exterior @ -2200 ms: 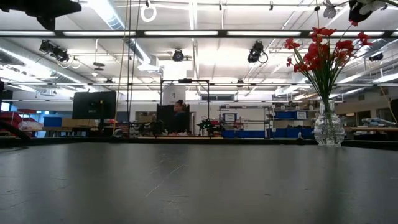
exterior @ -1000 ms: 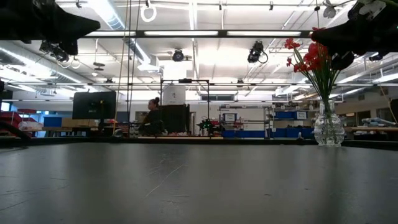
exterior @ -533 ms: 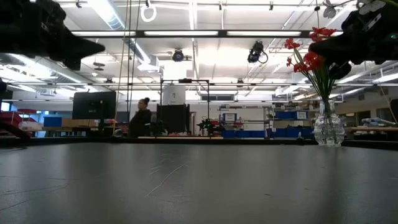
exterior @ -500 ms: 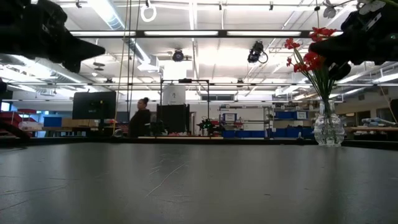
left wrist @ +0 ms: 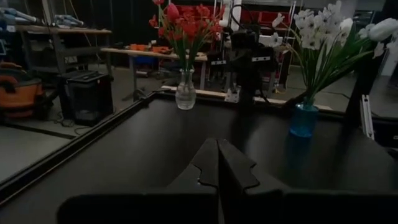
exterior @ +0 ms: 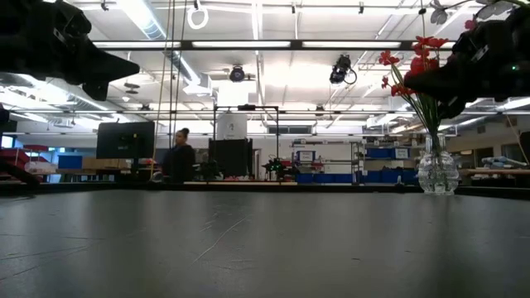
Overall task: Sort flowers into vase by color
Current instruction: Return to Home Position
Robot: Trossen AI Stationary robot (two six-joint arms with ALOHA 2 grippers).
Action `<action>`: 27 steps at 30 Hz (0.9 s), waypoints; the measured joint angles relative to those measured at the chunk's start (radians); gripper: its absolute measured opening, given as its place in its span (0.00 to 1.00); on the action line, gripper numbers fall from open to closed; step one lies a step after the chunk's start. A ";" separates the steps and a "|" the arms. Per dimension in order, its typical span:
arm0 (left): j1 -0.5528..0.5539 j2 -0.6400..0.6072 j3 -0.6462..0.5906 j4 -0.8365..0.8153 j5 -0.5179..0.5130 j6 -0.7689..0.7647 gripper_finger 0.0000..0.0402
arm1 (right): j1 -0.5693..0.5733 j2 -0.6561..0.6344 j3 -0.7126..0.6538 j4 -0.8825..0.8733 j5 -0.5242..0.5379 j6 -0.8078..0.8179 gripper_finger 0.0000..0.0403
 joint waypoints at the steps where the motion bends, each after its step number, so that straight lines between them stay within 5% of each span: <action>1: 0.000 0.000 0.000 -0.003 0.000 -0.002 0.00 | 0.000 0.001 0.000 -0.004 0.000 -0.008 0.00; 19: 0.018 0.000 0.000 0.059 0.006 0.026 0.00 | 0.001 0.000 0.000 0.061 0.078 -0.044 0.00; 27: 0.021 0.003 -0.111 0.227 0.011 -0.020 0.00 | 0.001 0.000 0.000 0.068 0.073 0.017 0.00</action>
